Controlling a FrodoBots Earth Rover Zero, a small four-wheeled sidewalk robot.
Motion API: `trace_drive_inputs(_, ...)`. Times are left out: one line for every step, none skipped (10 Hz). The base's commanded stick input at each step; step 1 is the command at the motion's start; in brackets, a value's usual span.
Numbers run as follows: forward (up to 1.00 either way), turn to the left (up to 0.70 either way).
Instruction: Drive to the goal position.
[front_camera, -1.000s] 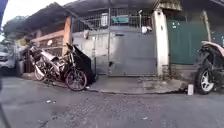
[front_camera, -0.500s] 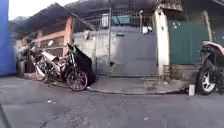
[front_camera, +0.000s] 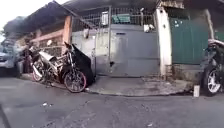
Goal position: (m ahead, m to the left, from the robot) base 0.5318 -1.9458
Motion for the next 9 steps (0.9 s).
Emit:
trace_drive_inputs(0.48, -0.01)
trace_drive_inputs(0.44, -0.01)
trace_drive_inputs(0.41, -0.01)
trace_drive_inputs(0.41, -0.01)
trace_drive_inputs(0.41, -0.01)
trace_drive_inputs(0.41, -0.01)
trace_drive_inputs(0.41, -0.01)
trace_drive_inputs(0.41, -0.01)
trace_drive_inputs(0.41, -0.01)
